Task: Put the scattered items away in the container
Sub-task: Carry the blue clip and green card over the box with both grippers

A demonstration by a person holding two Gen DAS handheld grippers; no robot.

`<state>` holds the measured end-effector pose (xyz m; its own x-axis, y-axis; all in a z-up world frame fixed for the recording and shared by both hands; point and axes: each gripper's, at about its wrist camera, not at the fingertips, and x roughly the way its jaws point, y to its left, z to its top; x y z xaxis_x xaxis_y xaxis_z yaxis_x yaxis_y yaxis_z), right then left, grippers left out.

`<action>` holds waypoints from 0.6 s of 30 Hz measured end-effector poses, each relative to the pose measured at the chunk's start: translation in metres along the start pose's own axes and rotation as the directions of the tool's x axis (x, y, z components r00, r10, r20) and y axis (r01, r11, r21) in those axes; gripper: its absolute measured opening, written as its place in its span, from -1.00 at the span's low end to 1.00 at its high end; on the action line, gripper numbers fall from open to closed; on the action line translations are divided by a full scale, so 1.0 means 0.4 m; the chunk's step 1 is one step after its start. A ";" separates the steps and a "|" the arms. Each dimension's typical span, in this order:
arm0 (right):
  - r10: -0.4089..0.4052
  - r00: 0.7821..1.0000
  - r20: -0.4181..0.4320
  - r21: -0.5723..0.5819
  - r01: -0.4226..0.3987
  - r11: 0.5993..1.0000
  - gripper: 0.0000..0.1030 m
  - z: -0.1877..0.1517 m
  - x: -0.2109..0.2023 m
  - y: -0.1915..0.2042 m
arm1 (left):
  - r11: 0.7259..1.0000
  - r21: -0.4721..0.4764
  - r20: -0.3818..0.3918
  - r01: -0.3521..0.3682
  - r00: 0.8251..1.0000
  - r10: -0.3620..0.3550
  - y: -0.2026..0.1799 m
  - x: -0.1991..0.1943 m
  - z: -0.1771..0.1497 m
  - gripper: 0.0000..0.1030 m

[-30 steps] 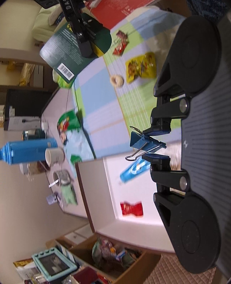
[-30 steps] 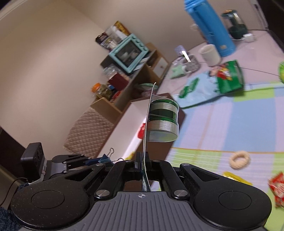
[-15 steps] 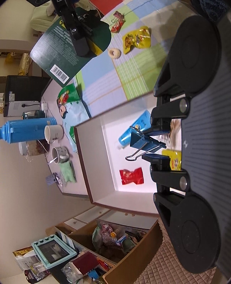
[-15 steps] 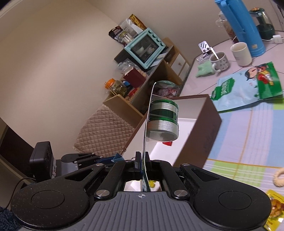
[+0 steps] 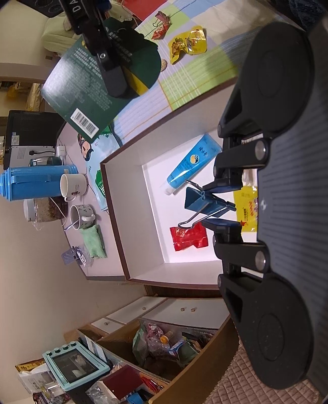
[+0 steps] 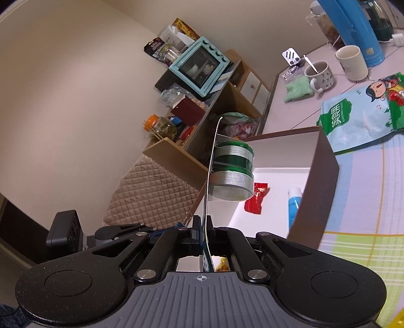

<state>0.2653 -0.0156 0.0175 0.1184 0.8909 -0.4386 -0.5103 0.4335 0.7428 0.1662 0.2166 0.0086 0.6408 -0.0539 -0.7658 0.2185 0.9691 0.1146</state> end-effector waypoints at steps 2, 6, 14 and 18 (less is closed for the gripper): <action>-0.004 1.000 0.006 0.012 0.003 1.000 -1.00 0.005 0.015 0.002 | 1.000 0.004 0.000 0.010 1.000 -0.010 0.015 0.013 0.006 -0.67; -0.018 1.000 0.015 0.025 0.018 1.000 -1.00 0.015 0.039 0.003 | 0.999 0.014 0.001 0.035 0.999 -0.035 0.036 0.045 0.018 -0.66; -0.062 0.998 0.011 0.043 0.061 0.997 -1.00 0.040 0.085 -0.016 | 0.997 0.003 -0.027 0.082 0.996 -0.082 0.069 0.132 0.037 -0.66; -0.095 0.995 -0.002 0.041 0.095 0.995 -1.00 0.059 0.114 -0.033 | 0.995 -0.005 -0.052 0.103 0.993 -0.103 0.085 0.176 0.038 -0.66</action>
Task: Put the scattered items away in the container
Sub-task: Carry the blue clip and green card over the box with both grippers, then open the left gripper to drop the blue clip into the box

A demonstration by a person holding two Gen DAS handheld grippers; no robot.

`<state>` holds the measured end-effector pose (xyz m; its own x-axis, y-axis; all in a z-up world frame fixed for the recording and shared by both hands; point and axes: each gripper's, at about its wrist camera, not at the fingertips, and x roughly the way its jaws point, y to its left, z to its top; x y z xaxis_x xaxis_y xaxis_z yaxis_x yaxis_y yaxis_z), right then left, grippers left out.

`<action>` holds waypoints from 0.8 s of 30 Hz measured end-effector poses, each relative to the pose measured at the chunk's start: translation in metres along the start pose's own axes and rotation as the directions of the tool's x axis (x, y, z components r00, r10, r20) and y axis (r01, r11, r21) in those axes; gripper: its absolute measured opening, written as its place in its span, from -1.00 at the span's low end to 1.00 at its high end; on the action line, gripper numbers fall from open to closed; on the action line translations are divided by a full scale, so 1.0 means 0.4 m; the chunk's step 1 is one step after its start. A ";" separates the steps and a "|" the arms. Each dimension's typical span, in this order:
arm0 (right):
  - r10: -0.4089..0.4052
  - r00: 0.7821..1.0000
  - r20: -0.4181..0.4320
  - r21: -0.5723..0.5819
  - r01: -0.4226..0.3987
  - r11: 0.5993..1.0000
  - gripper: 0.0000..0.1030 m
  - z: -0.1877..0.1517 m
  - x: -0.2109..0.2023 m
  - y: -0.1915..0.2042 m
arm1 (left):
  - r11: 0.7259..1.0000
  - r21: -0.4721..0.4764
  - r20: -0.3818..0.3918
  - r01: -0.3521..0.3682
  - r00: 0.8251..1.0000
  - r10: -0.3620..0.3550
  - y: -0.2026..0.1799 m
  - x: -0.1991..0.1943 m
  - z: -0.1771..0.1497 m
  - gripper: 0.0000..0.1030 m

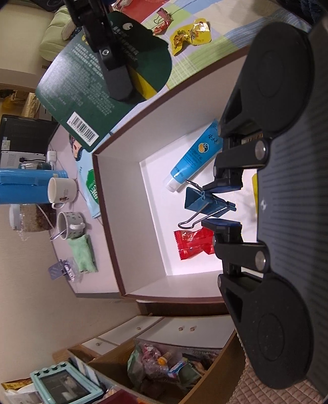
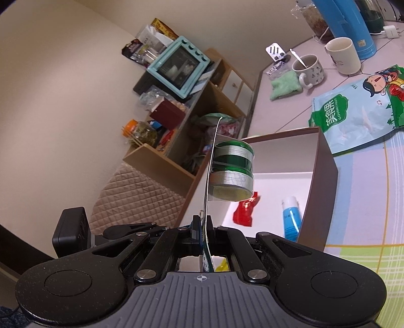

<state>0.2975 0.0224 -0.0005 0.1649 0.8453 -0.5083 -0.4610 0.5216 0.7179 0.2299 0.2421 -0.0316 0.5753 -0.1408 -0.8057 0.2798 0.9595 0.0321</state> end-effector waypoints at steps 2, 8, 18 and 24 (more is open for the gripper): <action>-0.019 1.000 -0.006 -0.003 0.019 1.000 -1.00 0.010 0.017 -0.007 | 1.000 -0.002 -0.012 0.007 1.000 -0.007 0.010 0.020 0.002 -0.66; -0.067 0.997 -0.034 -0.006 0.067 0.998 -1.00 0.036 0.073 -0.033 | 1.000 -0.012 -0.050 0.021 0.999 -0.021 0.036 0.082 0.013 -0.66; -0.107 0.992 -0.070 0.000 0.107 0.994 -1.00 0.063 0.134 -0.076 | 0.998 -0.041 -0.123 0.057 0.991 -0.061 0.046 0.185 0.013 -0.68; -0.122 0.989 -0.081 0.000 0.122 0.993 -1.00 0.071 0.154 -0.091 | 0.998 -0.046 -0.146 0.046 0.988 -0.052 0.050 0.218 0.014 -0.67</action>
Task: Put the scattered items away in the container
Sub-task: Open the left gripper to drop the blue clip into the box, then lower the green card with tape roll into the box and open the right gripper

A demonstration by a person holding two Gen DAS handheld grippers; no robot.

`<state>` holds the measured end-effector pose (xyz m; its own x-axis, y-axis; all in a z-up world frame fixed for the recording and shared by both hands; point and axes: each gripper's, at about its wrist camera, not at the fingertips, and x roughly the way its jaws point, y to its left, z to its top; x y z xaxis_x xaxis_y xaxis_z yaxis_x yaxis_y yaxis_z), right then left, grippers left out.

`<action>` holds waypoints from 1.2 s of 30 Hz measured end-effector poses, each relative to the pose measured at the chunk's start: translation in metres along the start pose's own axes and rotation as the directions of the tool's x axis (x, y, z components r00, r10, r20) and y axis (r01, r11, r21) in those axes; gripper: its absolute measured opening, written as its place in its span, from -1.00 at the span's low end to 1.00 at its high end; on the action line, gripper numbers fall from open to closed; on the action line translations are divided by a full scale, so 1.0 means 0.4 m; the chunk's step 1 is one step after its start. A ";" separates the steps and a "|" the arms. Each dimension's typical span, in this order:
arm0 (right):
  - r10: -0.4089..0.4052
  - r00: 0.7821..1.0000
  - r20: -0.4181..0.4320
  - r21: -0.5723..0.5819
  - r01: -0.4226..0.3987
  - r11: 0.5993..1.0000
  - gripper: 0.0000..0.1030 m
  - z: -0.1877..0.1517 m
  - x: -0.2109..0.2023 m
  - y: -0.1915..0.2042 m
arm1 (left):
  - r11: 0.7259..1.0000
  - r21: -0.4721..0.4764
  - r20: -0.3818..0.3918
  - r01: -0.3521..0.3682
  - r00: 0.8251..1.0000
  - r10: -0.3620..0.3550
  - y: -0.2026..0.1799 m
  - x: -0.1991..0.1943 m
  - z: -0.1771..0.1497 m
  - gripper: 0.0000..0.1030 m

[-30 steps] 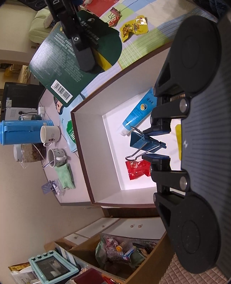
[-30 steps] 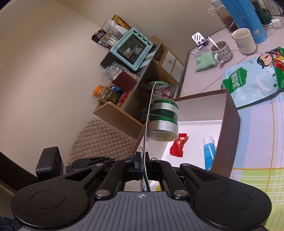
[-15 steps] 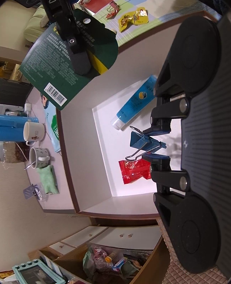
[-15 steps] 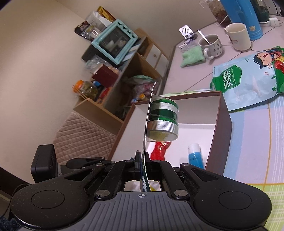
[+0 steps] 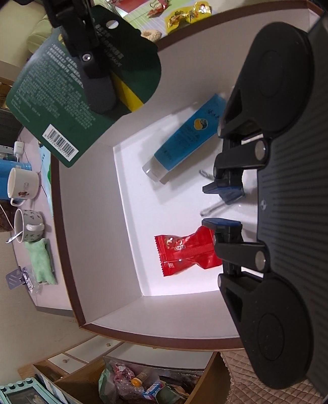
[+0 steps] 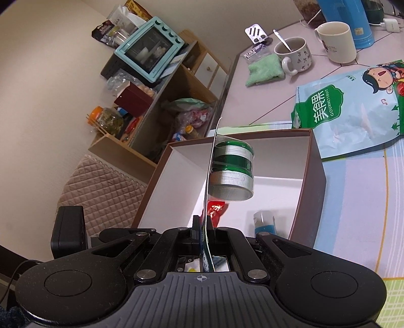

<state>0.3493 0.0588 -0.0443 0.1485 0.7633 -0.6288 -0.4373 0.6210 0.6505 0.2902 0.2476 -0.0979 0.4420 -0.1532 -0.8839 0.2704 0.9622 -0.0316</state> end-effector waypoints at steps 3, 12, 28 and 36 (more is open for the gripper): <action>-0.003 1.000 -0.006 0.002 0.003 1.000 -1.00 0.004 0.008 -0.005 | 1.000 -0.007 -0.004 -0.008 1.000 0.008 0.002 0.004 0.001 -0.64; -0.020 0.999 -0.041 -0.044 0.018 0.999 -1.00 0.014 0.033 0.000 | 0.999 -0.028 0.012 -0.021 1.000 0.022 0.005 -0.023 -0.001 -0.26; -0.453 0.891 -0.013 -0.845 0.232 0.481 -1.00 -0.050 0.227 0.129 | 0.997 -0.071 0.022 -0.001 1.000 0.003 0.029 -0.087 -0.028 -0.10; -0.461 0.887 0.010 -0.869 0.236 0.435 -0.29 -0.073 0.243 0.119 | 0.997 -0.078 0.027 0.003 1.000 -0.001 0.031 -0.089 -0.027 -0.10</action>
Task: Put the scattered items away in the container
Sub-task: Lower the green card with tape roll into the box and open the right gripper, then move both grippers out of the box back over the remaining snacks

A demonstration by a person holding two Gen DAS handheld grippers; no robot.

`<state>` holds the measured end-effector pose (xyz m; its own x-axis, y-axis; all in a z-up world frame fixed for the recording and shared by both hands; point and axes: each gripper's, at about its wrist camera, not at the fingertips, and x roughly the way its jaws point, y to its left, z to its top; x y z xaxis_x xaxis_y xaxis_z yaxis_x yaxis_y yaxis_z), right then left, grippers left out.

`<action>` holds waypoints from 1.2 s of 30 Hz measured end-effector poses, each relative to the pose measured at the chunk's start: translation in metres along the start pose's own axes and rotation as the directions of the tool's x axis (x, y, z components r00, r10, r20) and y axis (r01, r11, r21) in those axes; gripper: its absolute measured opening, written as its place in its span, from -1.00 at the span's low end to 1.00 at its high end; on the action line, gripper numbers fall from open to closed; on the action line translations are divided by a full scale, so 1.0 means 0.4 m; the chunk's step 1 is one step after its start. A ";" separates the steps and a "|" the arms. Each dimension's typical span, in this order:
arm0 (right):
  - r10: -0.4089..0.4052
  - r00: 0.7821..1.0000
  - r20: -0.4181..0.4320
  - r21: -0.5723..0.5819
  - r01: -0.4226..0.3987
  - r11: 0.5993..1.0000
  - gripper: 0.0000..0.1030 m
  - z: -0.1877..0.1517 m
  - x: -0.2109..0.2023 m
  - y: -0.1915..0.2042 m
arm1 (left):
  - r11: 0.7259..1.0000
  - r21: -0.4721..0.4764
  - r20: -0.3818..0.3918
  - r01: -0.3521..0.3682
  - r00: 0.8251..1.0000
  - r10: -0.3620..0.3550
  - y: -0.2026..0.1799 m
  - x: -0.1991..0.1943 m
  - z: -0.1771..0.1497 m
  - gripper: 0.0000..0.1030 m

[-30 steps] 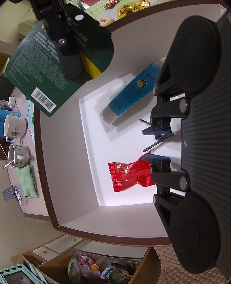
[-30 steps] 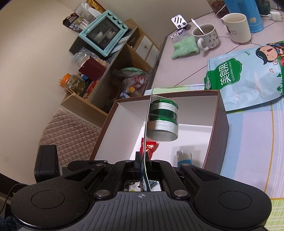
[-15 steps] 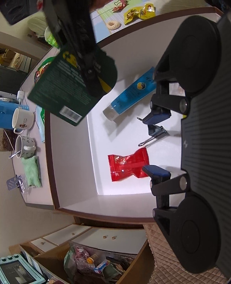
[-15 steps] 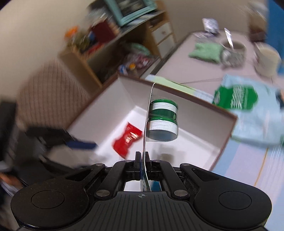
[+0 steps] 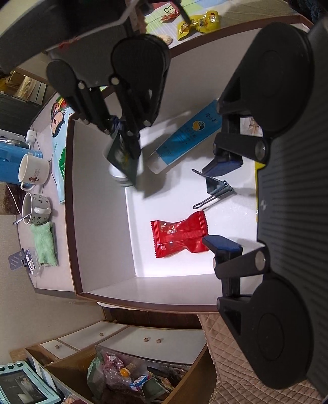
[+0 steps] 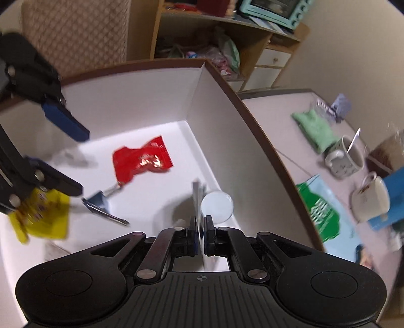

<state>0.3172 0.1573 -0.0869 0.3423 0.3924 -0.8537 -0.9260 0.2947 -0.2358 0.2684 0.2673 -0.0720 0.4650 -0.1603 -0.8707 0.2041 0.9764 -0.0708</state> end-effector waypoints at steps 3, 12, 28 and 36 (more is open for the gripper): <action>0.024 0.999 0.048 0.027 -0.025 0.999 0.70 -0.013 -0.025 -0.006 | 1.000 0.001 0.000 0.001 1.000 -0.001 0.000 -0.001 -0.001 -0.10; 0.029 0.999 0.015 0.003 -0.029 1.000 -0.80 -0.022 -0.056 0.033 | 1.000 0.005 0.010 -0.004 1.000 0.004 -0.002 -0.012 -0.005 -0.09; -0.097 0.979 0.177 -0.384 0.160 0.910 1.00 -0.067 -0.042 0.154 | 1.000 -0.010 0.027 -0.026 0.999 0.026 0.010 -0.047 -0.014 -0.09; 0.008 0.986 0.165 -0.081 0.006 0.997 0.99 -0.089 -0.168 0.123 | 0.999 -0.005 0.035 -0.032 0.999 0.032 0.004 -0.063 -0.017 -0.08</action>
<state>0.2429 0.1143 -0.0578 0.3567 0.5327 -0.7675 -0.9339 0.2257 -0.2774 0.2509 0.2738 -0.0533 0.5009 -0.1337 -0.8551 0.1847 0.9818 -0.0454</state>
